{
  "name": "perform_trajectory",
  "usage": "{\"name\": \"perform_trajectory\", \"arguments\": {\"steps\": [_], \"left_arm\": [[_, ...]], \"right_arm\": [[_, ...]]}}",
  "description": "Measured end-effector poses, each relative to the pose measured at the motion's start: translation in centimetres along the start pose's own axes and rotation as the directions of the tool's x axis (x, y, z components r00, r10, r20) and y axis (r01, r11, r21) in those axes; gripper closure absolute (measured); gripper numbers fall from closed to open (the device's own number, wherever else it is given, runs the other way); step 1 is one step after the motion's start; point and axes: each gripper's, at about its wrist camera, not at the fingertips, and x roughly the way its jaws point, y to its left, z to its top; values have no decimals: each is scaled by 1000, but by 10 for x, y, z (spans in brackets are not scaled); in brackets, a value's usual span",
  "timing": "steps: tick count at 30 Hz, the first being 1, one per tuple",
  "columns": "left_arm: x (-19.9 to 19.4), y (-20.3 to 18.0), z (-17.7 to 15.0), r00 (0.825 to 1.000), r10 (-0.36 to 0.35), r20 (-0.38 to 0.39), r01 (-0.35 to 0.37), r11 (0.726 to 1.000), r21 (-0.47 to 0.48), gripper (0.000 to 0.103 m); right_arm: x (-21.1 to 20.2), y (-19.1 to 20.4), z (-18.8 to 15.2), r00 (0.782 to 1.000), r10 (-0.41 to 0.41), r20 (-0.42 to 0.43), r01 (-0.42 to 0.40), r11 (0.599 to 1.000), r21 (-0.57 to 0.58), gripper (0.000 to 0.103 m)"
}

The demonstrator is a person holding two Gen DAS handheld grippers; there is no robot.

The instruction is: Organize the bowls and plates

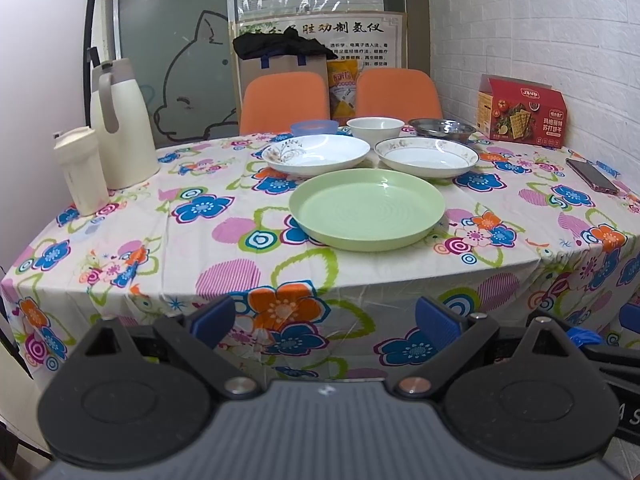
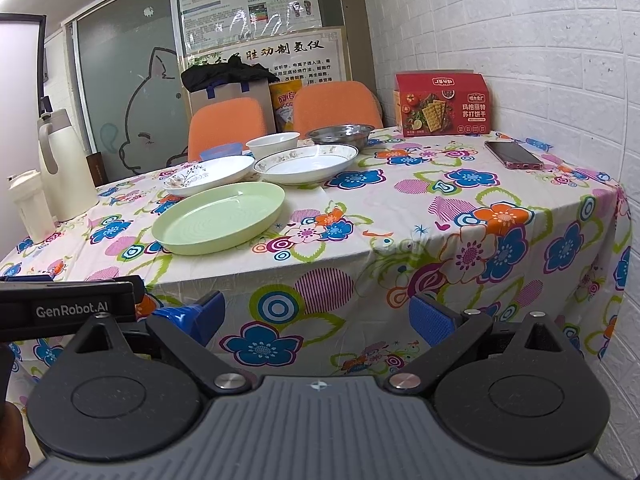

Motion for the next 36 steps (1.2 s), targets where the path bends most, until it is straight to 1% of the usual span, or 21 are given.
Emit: {"name": "perform_trajectory", "arguments": {"steps": [36], "left_arm": [[7,2,-5,999,1,-33,-1,1000,0,6]], "right_arm": [[5,3,-4,1000,4,-28,-4,1000,1,17]]}}
